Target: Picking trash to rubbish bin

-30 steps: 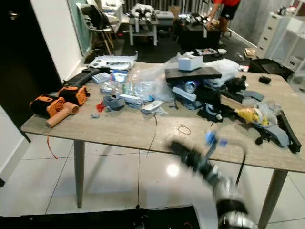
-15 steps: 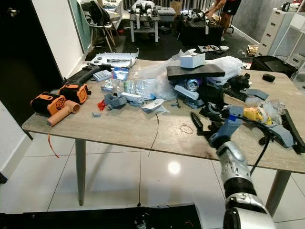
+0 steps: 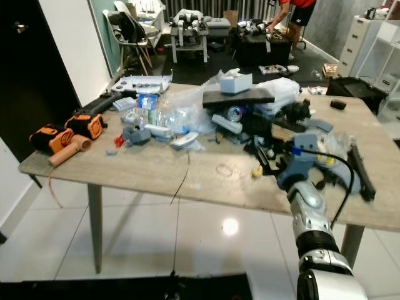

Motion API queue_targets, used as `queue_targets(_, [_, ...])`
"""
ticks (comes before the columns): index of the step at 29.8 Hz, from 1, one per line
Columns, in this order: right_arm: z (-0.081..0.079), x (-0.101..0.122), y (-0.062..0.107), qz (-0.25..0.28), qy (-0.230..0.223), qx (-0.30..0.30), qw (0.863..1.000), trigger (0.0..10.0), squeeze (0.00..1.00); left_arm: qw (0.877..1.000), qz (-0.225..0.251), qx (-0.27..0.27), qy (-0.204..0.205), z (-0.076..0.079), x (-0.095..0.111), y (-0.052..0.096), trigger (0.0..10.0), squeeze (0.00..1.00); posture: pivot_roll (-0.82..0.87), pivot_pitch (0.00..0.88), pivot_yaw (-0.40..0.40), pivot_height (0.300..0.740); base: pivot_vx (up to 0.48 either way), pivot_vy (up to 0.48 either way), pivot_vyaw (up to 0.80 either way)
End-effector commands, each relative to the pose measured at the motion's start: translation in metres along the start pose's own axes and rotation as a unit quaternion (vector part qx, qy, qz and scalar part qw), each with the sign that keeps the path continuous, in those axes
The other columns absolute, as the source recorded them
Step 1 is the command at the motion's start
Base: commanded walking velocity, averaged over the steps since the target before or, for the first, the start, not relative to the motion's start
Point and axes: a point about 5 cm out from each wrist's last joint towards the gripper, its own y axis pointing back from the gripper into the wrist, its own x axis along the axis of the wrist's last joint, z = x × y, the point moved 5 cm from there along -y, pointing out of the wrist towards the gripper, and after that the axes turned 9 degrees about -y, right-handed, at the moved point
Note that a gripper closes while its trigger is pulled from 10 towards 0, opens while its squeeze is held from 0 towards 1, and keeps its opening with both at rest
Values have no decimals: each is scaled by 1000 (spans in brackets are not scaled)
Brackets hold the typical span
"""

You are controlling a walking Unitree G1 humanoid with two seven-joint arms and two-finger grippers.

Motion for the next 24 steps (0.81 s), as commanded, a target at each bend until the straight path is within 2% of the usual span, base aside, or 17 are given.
queue_targets(1, [-4, -8, 0, -12, 11, 4, 1000, 10000, 0, 1000, -17, 8, 9, -2, -11, 3, 10000, 0, -88, 162, 2, 740, 0, 0, 0])
queue_targets(10, [-1, -5, 0, -11, 26, -4, 1000, 10000, 0, 1000, -17, 11, 11, -3, -12, 3, 10000, 0, -91, 163, 0, 740, 0, 0, 0])
queue_targets(12, [0, -5, 0, -14, 36, -7, 999, 10000, 0, 1000, -17, 10, 11, -3, -12, 3, 10000, 0, -91, 164, 1, 740, 0, 0, 0])
queue_targets(15, [9, -2, 1, -18, 86, -31, 996, 10000, 0, 1000, -17, 8, 11, -2, -13, 3, 10000, 0, -90, 170, 1, 740, 0, 0, 0])
queue_targets(17, [16, 0, 1, -18, 90, -46, 995, 10000, 0, 1000, -15, 6, 10, -2, -12, 3, 10000, 0, -92, 176, 2, 740, 0, 0, 0])
queue_targets(19, [31, 6, 2, -18, 101, -80, 992, 10000, 0, 1000, -2, 5, 13, -3, -8, 3, 10000, 0, -85, 183, -1, 740, 0, 0, 0])
queue_targets(21, [41, 10, 4, -21, 110, -100, 989, 10000, 0, 999, 29, 13, 22, -10, 9, 3, 10000, 0, -79, 196, -6, 740, 0, 0, 0])
queue_targets(24, [46, 13, 5, -24, 126, -104, 986, 10000, 0, 998, 65, 18, 19, -18, 31, 3, 10000, 0, -73, 205, -8, 740, 0, 0, 0])
